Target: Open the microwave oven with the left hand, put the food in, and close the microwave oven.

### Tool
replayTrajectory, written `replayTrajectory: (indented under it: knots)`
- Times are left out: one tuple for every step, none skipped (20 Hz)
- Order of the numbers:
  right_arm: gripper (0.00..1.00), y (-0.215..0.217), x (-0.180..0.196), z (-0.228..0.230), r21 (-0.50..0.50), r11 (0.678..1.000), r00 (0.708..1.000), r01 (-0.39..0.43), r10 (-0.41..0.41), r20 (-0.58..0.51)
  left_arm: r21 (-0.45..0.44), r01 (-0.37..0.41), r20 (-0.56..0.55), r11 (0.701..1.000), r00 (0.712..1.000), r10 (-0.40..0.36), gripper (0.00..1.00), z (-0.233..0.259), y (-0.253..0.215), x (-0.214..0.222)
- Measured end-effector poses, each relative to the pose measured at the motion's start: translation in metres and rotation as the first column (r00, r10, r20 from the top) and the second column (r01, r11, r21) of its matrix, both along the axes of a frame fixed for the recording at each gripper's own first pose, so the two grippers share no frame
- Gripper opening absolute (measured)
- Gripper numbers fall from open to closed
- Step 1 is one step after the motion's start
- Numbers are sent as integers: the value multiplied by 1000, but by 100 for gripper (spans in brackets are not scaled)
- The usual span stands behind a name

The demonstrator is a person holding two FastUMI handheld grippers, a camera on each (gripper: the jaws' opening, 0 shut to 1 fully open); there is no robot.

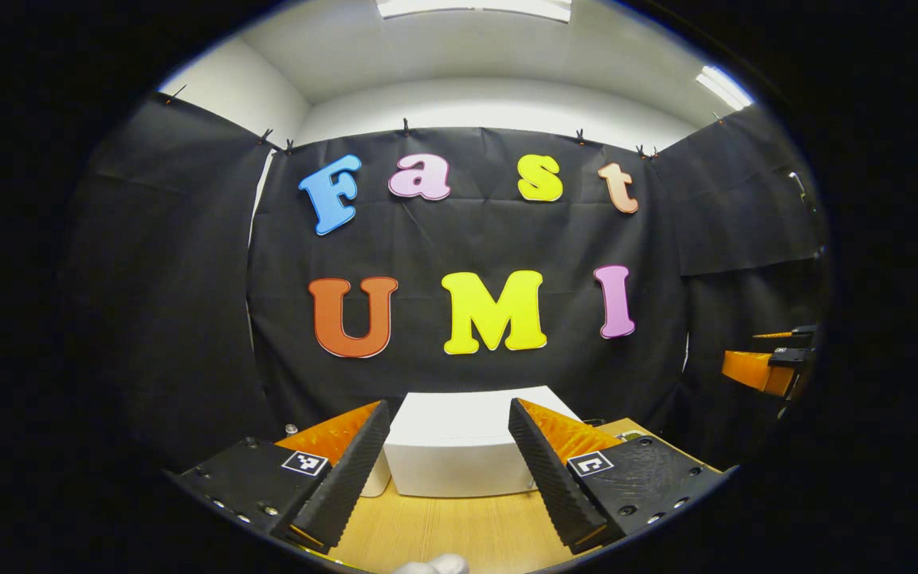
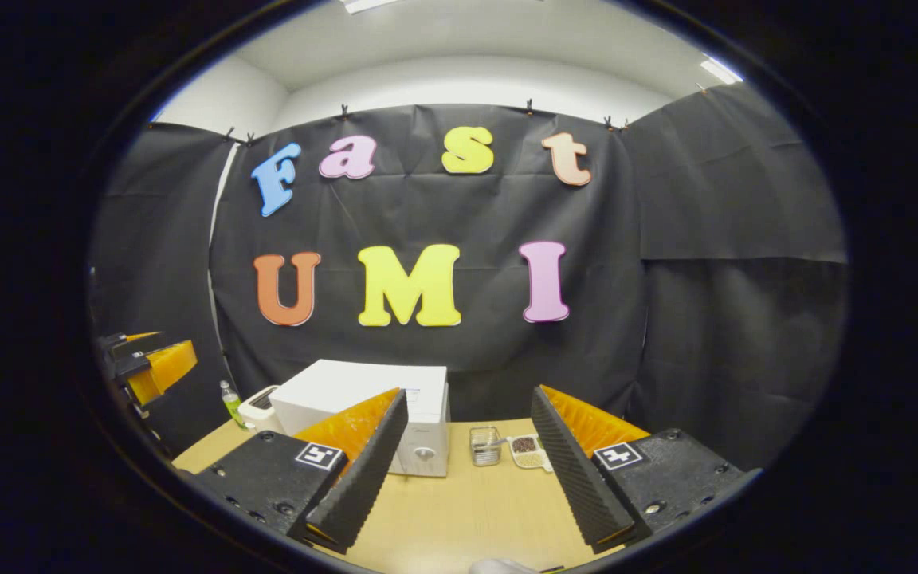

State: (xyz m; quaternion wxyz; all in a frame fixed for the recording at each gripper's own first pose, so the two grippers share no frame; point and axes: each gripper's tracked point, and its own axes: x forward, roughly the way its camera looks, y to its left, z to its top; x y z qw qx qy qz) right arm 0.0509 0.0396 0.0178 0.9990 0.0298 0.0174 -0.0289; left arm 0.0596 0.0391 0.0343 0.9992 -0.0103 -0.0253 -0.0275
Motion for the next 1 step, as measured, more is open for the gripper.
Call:
replayTrajectory:
  knots:
    - [100, -2, -3, 1, -2, 1000, 1000, 4, -4, 2, 1, -1, 0, 1000, 1000, 1, 93, 0, 0, -1]
